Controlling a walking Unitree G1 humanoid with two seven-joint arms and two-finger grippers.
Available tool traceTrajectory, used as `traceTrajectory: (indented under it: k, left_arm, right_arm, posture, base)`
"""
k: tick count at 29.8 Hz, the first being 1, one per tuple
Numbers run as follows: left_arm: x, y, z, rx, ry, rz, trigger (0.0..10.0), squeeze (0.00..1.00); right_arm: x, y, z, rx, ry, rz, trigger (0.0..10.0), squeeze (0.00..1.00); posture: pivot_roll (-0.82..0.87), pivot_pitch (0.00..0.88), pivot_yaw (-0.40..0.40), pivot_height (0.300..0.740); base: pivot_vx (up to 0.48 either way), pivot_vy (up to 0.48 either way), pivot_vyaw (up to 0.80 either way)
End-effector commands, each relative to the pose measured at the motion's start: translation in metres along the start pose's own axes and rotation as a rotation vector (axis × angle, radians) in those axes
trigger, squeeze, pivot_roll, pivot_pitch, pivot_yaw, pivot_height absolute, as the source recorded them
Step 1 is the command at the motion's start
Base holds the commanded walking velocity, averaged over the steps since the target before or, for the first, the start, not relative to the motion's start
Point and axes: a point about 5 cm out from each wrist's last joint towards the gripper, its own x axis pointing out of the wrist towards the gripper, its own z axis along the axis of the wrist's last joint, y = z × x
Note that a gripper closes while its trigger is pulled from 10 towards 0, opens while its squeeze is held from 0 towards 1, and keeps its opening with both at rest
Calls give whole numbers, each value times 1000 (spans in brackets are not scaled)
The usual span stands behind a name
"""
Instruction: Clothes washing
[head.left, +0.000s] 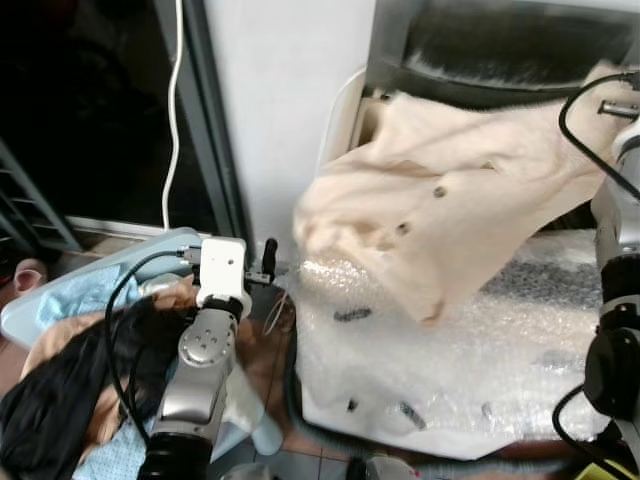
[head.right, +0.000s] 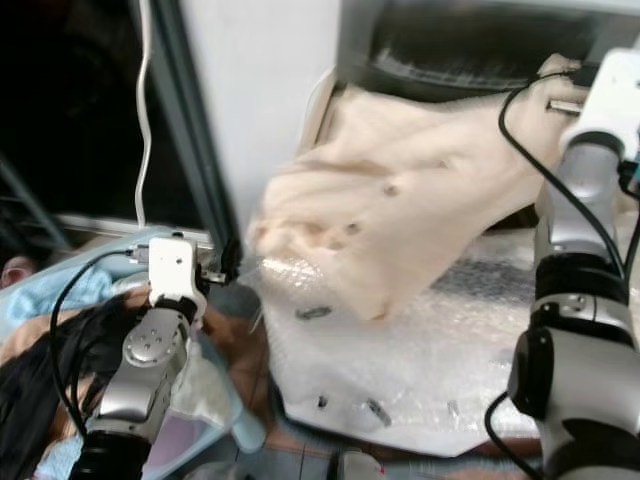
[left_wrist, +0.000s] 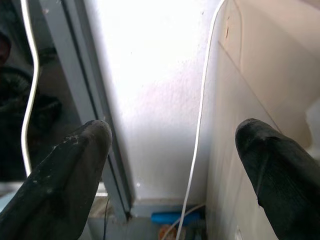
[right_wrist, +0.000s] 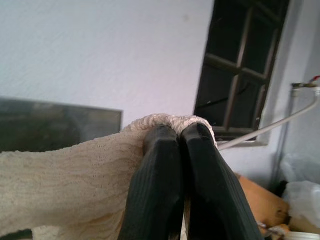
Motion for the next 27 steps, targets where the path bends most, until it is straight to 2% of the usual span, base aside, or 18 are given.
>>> traceTrajectory:
  k: [1, 4, 5, 6, 7, 8, 9, 10, 11, 12, 14, 16, 19, 21, 22, 23, 24, 27]
  left_arm:
    - [-1, 5, -2, 2, 11, 23, 10000, 0]
    - [-1, 5, -2, 2, 14, 25, 10000, 0]
    - [0, 5, -2, 2, 14, 25, 10000, 0]
    - [0, 5, -2, 3, 16, 27, 10000, 0]
    - [0, 5, -2, 3, 16, 27, 10000, 0]
    - [0, 5, -3, 4, 20, 30, 10000, 0]
    - [0, 5, -3, 4, 21, 31, 10000, 0]
    - [0, 5, -3, 4, 21, 31, 10000, 0]
    - [0, 5, -3, 4, 22, 32, 10000, 0]
    - [0, 5, -3, 5, 23, 34, 10000, 0]
    - [0, 6, -3, 6, 25, 37, 10000, 0]
    - [0, 6, -3, 7, 28, 41, 10000, 0]
    - [0, 6, -4, 7, 30, 43, 10000, 0]
    - [0, 6, -4, 8, 31, 44, 10000, 0]
    - [0, 6, -4, 9, 31, 45, 10000, 0]
    - [0, 6, -4, 9, 31, 45, 10000, 0]
    - [0, 6, -4, 9, 32, 46, 10000, 0]
    - [0, 6, -4, 10, 32, 47, 10000, 0]
  right_arm:
    - [-5, 7, -9, 7, 31, 39, 10000, 0]
    - [-11, 20, -14, 15, 55, 113, 10000, 0]
    - [-15, 27, -19, 24, 78, 157, 10000, 0]
    - [-23, 42, -28, 49, 133, 254, 10000, 0]
    - [-23, 42, -28, 49, 133, 254, 10000, 0]
    - [-35, 55, -38, 75, 187, 345, 10000, 314]
    - [-38, 58, -41, 91, 200, 369, 10000, 314]
    - [-41, 61, -42, 102, 211, 389, 10000, 918]
    - [-45, 65, -46, 83, 229, 422, 10000, 918]
    - [-50, 69, -50, 100, 255, 467, 10000, 1000]
    - [-60, 77, -56, 104, 298, 551, 10000, 1000]
    - [-75, 86, -71, 25, 384, 674, 10000, 1000]
    - [-81, 87, -78, -2, 411, 715, 10000, 1000]
    - [-81, 87, -76, -19, 386, 729, 10000, 1000]
    - [-75, 86, -59, 30, 268, 694, 10000, 1000]
    - [-75, 86, -59, 30, 268, 694, 10000, 1000]
    - [-71, 88, -36, 91, 118, 684, 10000, 1000]
    - [-75, 93, -6, 204, -40, 744, 10000, 1000]
  posture:
    - [-40, 0, 9, 740]
    - [-39, 0, 10, 740]
    - [-40, 0, 10, 740]
    - [-40, 0, 10, 740]
    - [-40, 0, 10, 740]
    - [-40, 0, 10, 740]
    - [-40, 0, 10, 740]
    - [-39, 0, 9, 740]
    - [-39, 0, 9, 740]
    - [-39, 0, 9, 740]
    - [-39, 0, 8, 740]
    - [-39, 0, 8, 740]
    - [-40, 0, 6, 740]
    - [-39, 0, 4, 740]
    - [-38, 0, 3, 740]
    - [-38, 0, 3, 740]
    - [-39, 0, 3, 740]
    - [-41, 0, 3, 740]
  base:
    - [0, 0, 0]
    - [0, 0, 0]
    - [0, 0, 0]
    - [0, 0, 0]
    - [0, 0, 0]
    - [0, 0, 0]
    - [0, 0, 0]
    - [0, 0, 0]
    - [0, 0, 0]
    - [0, 0, 0]
    - [0, 0, 0]
    - [0, 0, 0]
    - [0, 0, 0]
    - [0, 0, 0]
    - [0, 0, 0]
    - [0, 0, 0]
    - [0, 0, 0]
    - [0, 0, 0]
